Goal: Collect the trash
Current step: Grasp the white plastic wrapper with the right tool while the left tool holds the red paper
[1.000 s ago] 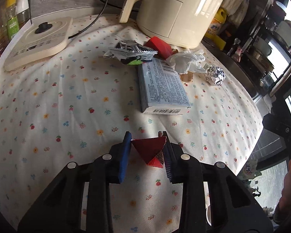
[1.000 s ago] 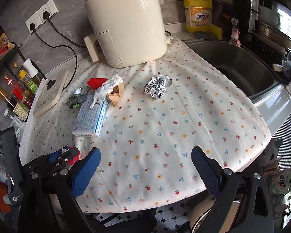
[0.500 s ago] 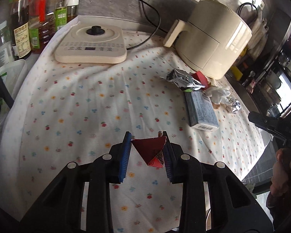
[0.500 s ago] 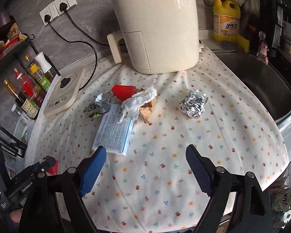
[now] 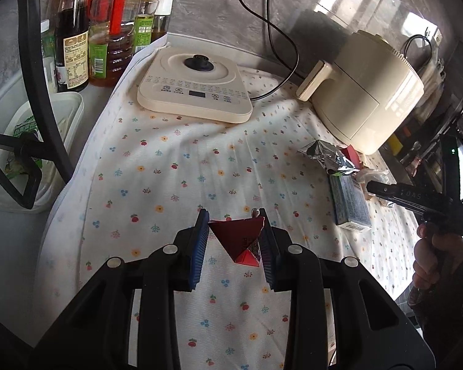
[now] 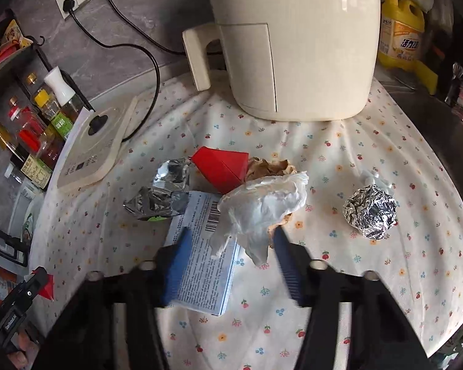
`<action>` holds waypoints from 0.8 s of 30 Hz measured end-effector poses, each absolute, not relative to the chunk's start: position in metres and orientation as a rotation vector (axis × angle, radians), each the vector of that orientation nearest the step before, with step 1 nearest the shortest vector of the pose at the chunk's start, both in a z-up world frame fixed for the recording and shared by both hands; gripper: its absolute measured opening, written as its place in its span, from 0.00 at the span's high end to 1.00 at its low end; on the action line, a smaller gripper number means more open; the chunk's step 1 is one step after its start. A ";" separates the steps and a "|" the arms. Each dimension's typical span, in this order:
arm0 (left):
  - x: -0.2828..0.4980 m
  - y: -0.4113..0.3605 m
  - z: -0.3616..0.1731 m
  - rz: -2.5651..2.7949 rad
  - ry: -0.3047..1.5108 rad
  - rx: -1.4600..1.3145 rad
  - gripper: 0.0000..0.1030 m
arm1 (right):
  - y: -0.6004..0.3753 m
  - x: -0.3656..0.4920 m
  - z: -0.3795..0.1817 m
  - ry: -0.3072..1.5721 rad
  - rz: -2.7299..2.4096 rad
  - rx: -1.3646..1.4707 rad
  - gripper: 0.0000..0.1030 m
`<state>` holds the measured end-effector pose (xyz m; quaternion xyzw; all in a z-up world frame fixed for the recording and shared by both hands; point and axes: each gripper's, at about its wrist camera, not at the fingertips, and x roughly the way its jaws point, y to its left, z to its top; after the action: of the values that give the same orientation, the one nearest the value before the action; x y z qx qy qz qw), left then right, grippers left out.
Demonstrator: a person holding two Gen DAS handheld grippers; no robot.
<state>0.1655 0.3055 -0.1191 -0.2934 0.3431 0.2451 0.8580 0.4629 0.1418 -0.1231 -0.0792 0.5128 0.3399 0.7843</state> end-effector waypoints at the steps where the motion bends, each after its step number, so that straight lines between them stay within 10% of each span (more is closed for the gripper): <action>1: 0.166 0.306 -0.119 0.511 0.721 -0.617 0.70 | 0.140 0.463 -0.122 1.104 0.732 -0.167 0.94; 24: 0.234 0.220 -0.095 0.210 0.669 -0.544 0.70 | -0.011 0.396 -0.050 1.003 0.667 -0.143 0.97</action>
<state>0.2336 0.2199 -0.0947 -0.2633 0.3237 0.1017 0.9031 0.3960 -0.0109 -0.0503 -0.0672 0.4711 0.3132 0.8218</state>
